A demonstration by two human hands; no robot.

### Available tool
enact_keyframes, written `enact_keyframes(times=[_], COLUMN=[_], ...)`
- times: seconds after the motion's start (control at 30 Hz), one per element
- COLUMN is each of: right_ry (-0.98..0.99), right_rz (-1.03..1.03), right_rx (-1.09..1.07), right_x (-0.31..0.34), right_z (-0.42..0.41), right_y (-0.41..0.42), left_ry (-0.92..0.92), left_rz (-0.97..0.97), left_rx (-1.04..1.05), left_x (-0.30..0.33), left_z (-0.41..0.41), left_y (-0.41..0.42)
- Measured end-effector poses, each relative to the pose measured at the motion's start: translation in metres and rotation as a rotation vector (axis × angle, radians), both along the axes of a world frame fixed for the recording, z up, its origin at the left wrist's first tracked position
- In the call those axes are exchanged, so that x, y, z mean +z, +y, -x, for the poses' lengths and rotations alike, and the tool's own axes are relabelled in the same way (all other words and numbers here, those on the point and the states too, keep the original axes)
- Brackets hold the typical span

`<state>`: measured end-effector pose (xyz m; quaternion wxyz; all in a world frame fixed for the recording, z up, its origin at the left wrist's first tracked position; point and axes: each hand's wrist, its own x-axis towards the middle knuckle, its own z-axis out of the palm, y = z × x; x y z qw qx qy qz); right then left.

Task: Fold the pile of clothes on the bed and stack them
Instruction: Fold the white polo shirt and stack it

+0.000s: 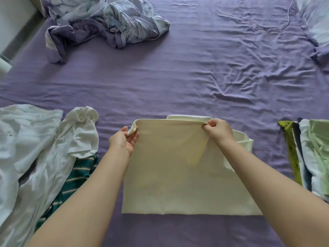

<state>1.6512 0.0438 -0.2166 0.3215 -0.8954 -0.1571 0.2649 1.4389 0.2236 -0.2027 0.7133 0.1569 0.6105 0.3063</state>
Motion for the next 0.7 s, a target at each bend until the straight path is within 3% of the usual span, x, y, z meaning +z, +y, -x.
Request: enact_keyframes(times=[0.2,0.4,0.6,0.7], right_ry=[-0.030,-0.172,-0.235,-0.415], right_rz=[0.018,-0.119,0.191,0.133], right_rx=[0.077,0.174,0.601,0.554], right_x=[-0.035,-0.043,-0.053,-0.058], right_z=[-0.007,0.022,0.034,0.028], right_y=[0.006,-0.065,-0.129,-0.138], left_ry=[-0.006,-0.041,0.001,0.095], left_rz=[-0.125,0.031,0.097,0.057], left_rx=[-0.188,-0.444,-0.786,-0.911], left_x=[-0.040,-0.062,-0.059,-0.054], left_z=[-0.029,-0.050,-0.081,-0.099], left_y=[-0.008,-0.091,-0.163,-0.177])
